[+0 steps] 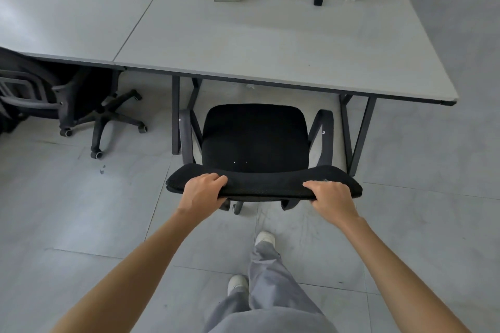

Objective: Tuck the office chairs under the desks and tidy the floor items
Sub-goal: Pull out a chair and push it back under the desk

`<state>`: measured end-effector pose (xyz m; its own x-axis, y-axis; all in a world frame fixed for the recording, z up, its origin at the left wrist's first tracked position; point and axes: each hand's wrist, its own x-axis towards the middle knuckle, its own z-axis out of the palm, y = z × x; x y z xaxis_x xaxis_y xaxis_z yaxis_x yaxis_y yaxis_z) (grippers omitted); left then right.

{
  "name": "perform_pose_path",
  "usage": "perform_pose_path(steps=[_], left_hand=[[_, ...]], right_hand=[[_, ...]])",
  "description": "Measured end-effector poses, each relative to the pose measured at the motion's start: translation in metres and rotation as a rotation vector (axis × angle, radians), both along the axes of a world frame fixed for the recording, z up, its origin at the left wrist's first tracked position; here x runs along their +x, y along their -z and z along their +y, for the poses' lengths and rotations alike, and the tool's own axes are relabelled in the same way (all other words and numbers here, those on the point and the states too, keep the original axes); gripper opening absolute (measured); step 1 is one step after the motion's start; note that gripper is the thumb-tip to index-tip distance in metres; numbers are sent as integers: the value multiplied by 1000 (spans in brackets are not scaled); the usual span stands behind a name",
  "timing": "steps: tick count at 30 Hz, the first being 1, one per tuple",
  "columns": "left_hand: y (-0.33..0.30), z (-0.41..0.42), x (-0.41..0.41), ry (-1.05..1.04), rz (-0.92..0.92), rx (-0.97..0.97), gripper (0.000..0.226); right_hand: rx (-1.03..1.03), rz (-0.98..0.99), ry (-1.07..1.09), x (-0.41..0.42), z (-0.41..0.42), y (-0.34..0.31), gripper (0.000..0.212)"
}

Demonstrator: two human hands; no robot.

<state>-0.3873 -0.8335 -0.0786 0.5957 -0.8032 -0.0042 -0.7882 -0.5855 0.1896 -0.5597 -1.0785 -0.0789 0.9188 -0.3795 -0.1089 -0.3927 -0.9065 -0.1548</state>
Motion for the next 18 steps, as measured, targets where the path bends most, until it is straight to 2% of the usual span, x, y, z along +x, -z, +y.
perform_pose_path(steps=[2, 5, 9, 12, 18], left_hand=[[-1, 17, -14, 50, -6, 25, 27], [1, 38, -46, 145, -3, 44, 31], [-3, 52, -66, 246, -39, 82, 41], [1, 59, -63, 332, -78, 79, 41], [3, 37, -57, 311, -105, 58, 35]], right_hand=[[0, -75, -7, -25, 19, -2, 35], [35, -148, -15, -68, 44, 1, 46], [75, -165, 29, -103, 64, 8, 54], [66, -176, 24, -110, 72, 9, 53], [68, -177, 30, -95, 49, 5, 49]])
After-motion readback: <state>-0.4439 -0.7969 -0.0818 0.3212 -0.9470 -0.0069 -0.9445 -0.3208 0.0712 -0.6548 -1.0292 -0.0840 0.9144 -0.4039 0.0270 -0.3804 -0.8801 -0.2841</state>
